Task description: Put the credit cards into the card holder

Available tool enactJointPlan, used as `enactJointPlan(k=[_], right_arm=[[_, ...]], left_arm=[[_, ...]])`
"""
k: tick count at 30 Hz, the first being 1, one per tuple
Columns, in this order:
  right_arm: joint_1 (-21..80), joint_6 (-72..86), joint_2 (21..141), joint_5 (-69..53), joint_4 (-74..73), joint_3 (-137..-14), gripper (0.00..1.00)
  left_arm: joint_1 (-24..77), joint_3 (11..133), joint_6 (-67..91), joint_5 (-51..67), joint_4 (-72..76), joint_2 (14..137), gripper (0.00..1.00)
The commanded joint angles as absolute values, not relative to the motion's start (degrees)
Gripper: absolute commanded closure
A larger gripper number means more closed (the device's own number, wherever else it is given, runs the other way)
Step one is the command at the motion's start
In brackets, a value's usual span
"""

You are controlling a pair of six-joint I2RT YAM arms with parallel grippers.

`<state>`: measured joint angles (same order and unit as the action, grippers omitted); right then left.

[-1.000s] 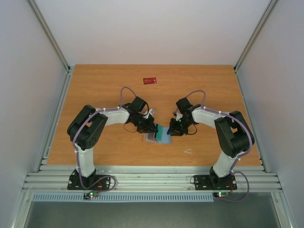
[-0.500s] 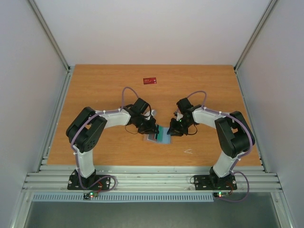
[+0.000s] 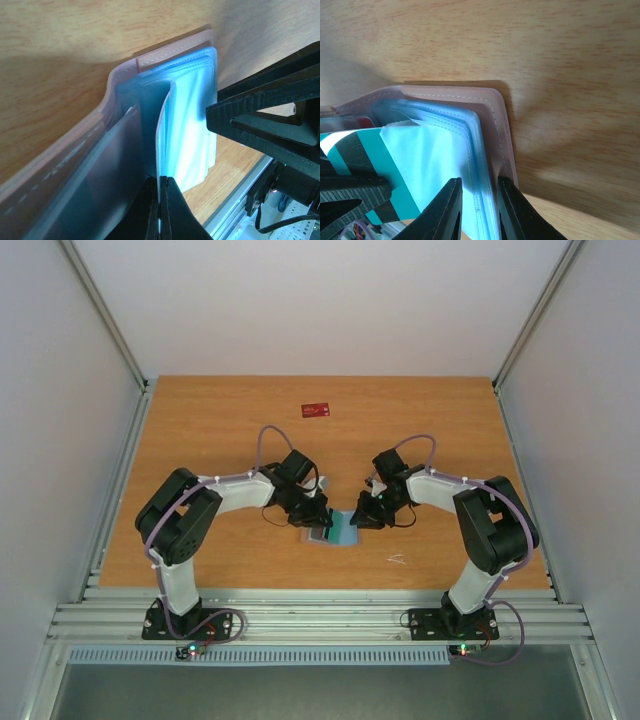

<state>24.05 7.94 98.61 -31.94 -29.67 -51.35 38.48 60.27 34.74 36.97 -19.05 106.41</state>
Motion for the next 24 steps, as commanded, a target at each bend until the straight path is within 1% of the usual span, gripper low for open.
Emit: enactJointPlan(k=[1, 5, 8, 12, 22, 24], right_arm=[[25.1, 8.0, 99.9, -30.7, -32.6, -48.9, 0.77], [25.1, 6.7, 98.9, -31.3, -33.4, -49.1, 0.76], [25.0, 3.5, 98.7, -33.2, -35.9, -50.5, 0.73], [25.0, 1.5, 96.5, -33.2, -38.0, -49.9, 0.71], [25.1, 1.0, 92.2, -30.8, -39.8, -47.6, 0.73], [25.0, -0.1, 91.8, -29.9, -40.0, -47.1, 0.73]], left_arm=[[39.4, 57.6, 36.3, 37.3, -18.7, 107.2, 1.0], [39.9, 57.7, 38.3, 37.8, -15.9, 108.4, 1.0], [40.0, 57.7, 39.0, 37.1, -15.7, 108.4, 1.0], [40.1, 58.0, 39.5, 37.4, -15.4, 109.0, 1.0], [40.5, 59.5, 40.1, 37.4, -17.4, 110.0, 1.0], [40.4, 59.9, 39.7, 36.9, -18.7, 109.7, 0.97]])
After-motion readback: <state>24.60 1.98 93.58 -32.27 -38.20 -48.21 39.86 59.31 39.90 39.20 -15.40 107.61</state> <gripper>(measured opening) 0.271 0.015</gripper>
